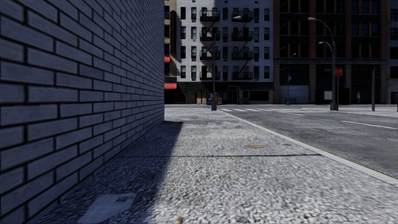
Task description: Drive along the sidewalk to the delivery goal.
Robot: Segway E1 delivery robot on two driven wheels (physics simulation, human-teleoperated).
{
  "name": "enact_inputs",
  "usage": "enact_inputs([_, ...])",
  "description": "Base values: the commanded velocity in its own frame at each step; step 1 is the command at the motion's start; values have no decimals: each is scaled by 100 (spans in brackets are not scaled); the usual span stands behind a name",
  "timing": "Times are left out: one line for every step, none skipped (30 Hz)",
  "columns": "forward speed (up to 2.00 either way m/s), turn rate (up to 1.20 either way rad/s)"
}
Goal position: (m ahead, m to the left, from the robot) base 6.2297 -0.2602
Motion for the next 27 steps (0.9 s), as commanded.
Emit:
enact_inputs([137, 0])
enact_inputs([136, 0])
enact_inputs([136, 0])
enact_inputs([136, 0])
enact_inputs([136, 0])
enact_inputs([136, 0])
enact_inputs([136, 0])
enact_inputs([136, 0])
enact_inputs([136, 0])
enact_inputs([136, 0])
enact_inputs([136, 0])
enact_inputs([136, 0])
enact_inputs([136, 0])
enact_inputs([136, 0])
enact_inputs([136, 0])
enact_inputs([136, 0])
enact_inputs([136, 0])
enact_inputs([136, 0])
enact_inputs([135, 0])
enact_inputs([135, 0])
enact_inputs([135, 0])
enact_inputs([135, 0])
enact_inputs([135, 0])
enact_inputs([135, 0])
enact_inputs([135, 0])
enact_inputs([135, 0])
enact_inputs([135, 0])
